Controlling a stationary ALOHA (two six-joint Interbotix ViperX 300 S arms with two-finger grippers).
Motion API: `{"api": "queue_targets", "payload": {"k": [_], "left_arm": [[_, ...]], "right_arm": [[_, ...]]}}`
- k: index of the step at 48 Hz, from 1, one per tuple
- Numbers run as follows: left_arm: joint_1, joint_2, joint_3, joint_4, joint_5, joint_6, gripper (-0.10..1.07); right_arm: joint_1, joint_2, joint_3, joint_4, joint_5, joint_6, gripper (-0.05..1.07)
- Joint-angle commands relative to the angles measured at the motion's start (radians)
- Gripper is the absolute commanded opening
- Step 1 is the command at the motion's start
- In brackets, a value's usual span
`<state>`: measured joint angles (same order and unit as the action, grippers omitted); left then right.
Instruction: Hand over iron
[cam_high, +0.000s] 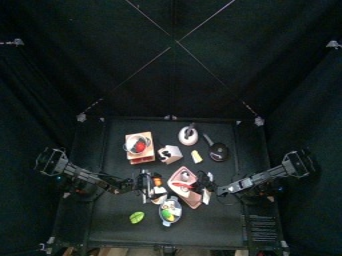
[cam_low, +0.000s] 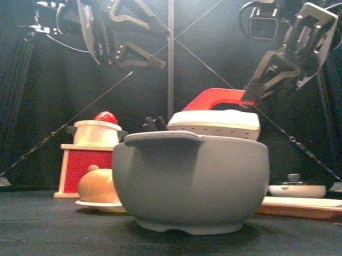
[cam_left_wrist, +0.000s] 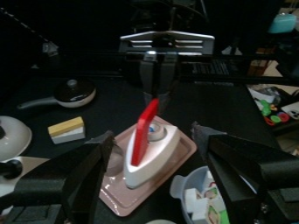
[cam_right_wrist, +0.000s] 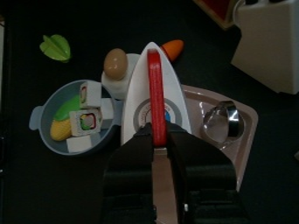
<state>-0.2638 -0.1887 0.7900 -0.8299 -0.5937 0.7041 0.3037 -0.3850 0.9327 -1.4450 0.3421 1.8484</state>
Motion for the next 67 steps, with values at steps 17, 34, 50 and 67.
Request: {"api": "queue_targets", "payload": {"k": [17, 34, 50, 67], "left_arm": [[-0.002, 0.115, -0.072, 0.044, -0.011, 0.002, 1.04], [0.002, 0.202, -0.129, 0.083, -0.011, 0.005, 1.04], [0.011, 0.233, -0.152, 0.081, -0.011, 0.0, 1.04], [0.032, 0.259, -0.161, 0.083, -0.011, 0.005, 1.04]], "right_arm": [[0.002, -0.029, -0.02, -0.072, -0.023, 0.003, 0.32], [0.003, -0.029, -0.02, -0.072, -0.034, 0.003, 0.32], [0.003, -0.028, -0.021, -0.071, -0.034, 0.005, 0.32], [0.003, -0.026, -0.02, -0.071, -0.034, 0.003, 0.32]]}}
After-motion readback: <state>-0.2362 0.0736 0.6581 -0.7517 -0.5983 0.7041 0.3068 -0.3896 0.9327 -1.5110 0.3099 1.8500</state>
